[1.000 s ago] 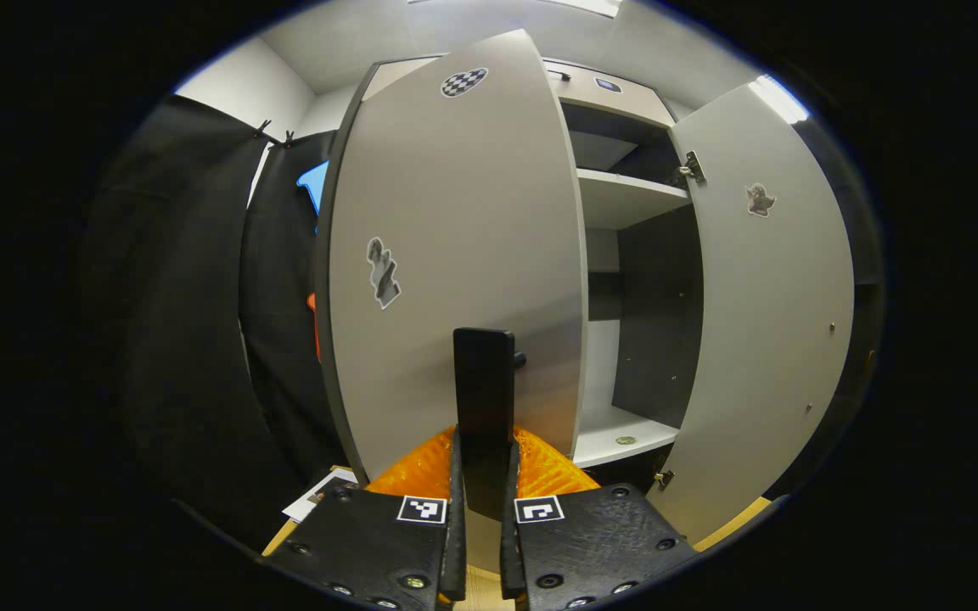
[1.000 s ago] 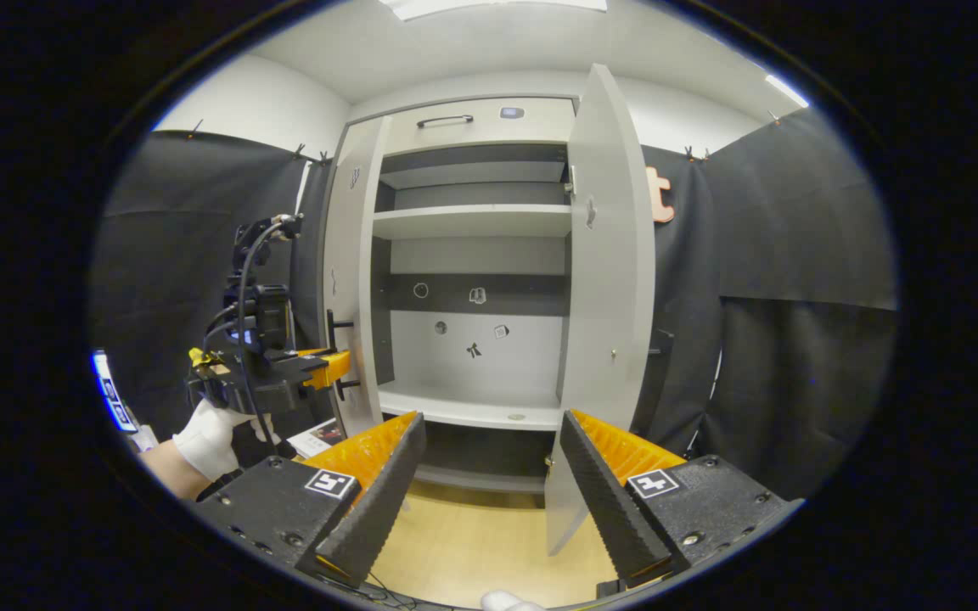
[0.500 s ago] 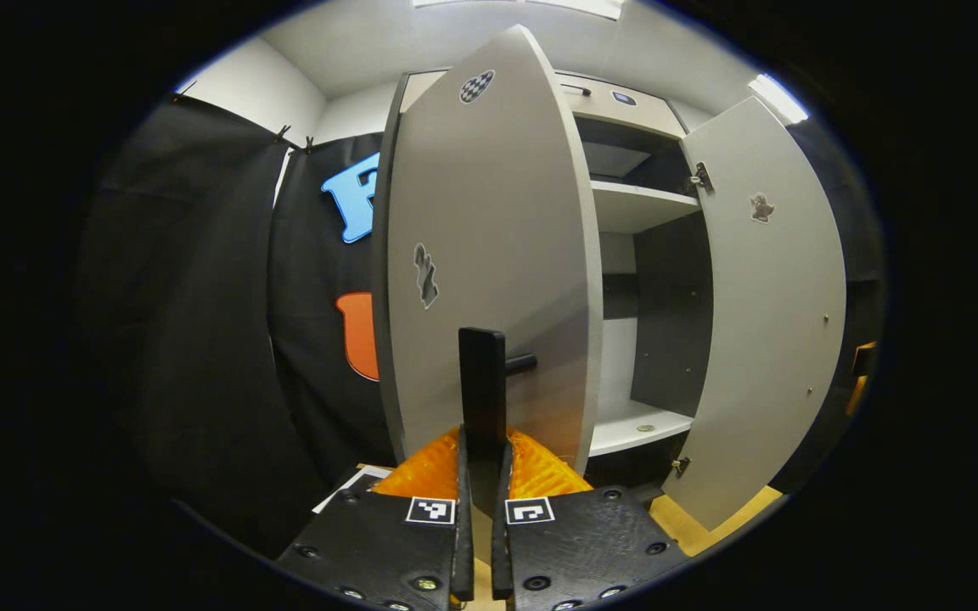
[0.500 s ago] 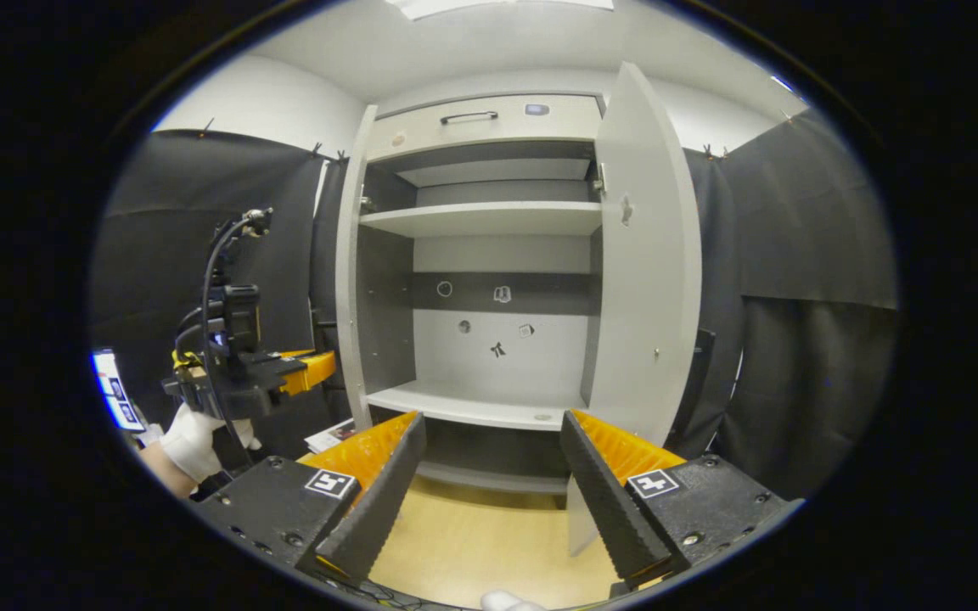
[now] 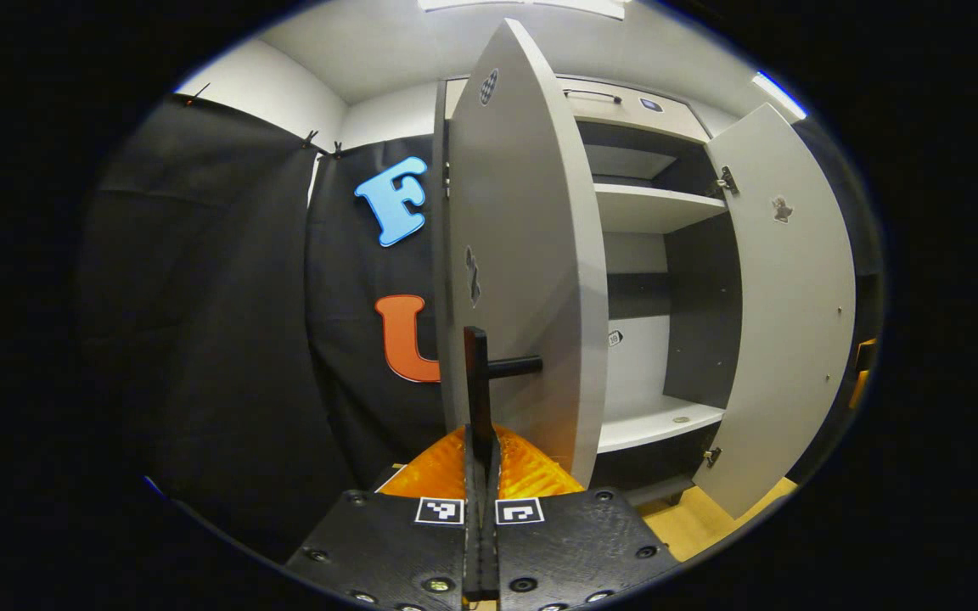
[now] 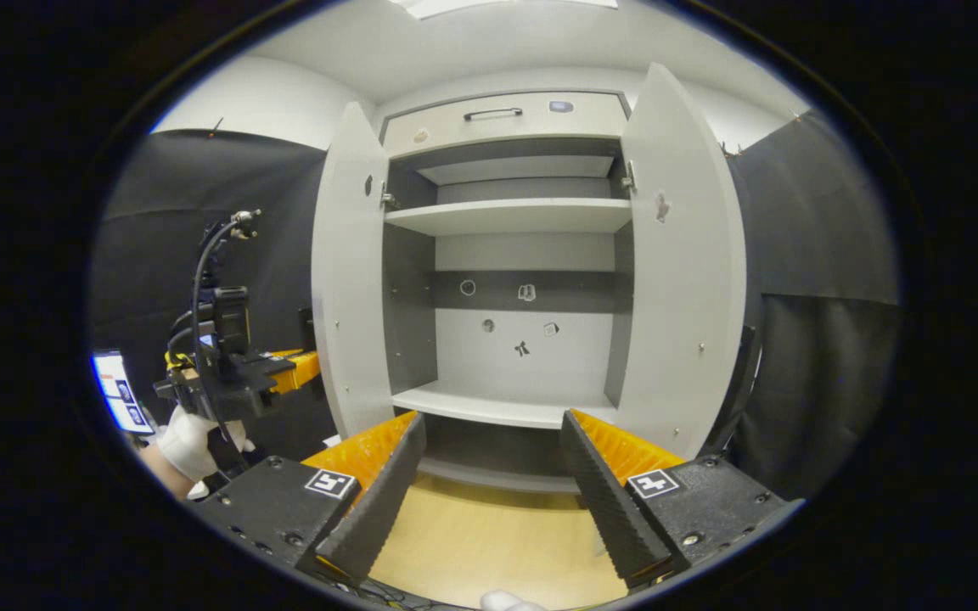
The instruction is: Open the right door of the double-door shoe cabinet with the right hand, and open the left door with the left hand.
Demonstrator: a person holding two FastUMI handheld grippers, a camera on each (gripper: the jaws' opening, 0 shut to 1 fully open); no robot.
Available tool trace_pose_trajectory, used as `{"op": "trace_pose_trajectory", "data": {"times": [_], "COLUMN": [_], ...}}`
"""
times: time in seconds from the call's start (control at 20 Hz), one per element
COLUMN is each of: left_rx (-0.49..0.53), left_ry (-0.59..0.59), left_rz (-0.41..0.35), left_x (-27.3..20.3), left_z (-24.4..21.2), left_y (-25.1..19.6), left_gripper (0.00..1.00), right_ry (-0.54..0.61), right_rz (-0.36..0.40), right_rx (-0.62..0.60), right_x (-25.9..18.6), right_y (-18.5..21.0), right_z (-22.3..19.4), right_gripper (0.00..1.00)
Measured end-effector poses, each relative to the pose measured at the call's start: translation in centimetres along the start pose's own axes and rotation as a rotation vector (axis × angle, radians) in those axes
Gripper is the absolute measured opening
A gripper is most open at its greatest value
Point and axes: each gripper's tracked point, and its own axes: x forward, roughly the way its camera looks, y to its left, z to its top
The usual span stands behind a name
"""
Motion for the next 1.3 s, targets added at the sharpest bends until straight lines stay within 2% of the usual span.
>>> {"op": "trace_pose_trajectory", "data": {"times": [0.25,0.35,0.85,0.9,0.95,1.0,1.3], "left_rx": [0.018,-0.014,-0.019,-0.016,-0.015,-0.018,0.07], "left_ry": [0.0,0.008,-0.006,-0.005,-0.007,-0.009,0.004], "left_rz": [0.047,0.02,-0.07,-0.072,-0.072,-0.073,-0.022], "left_x": [-0.2,-0.1,0.4,0.3,0.4,0.2,-1.0], "left_z": [-0.4,-0.5,-0.4,-0.5,-0.5,-0.6,-1.1], "left_y": [4.0,4.7,6.4,6.4,6.3,6.3,7.2], "left_gripper": [0.0,0.0,0.0,0.08,0.09,0.0,0.05], "right_ry": [0.006,0.006,0.017,0.018,0.017,0.019,0.018], "right_rz": [0.025,0.027,0.024,0.023,0.024,0.023,0.018], "right_rx": [-0.006,-0.004,0.002,0.002,0.002,-0.001,-0.003], "right_x": [0.8,0.5,0.4,0.4,0.3,0.3,0.1], "right_y": [1.5,2.0,3.3,3.4,3.5,3.6,3.4], "right_z": [-0.1,-0.2,-0.3,-0.3,-0.3,-0.4,-0.3], "right_gripper": [1.0,1.0,1.0,1.0,1.0,1.0,1.0]}}
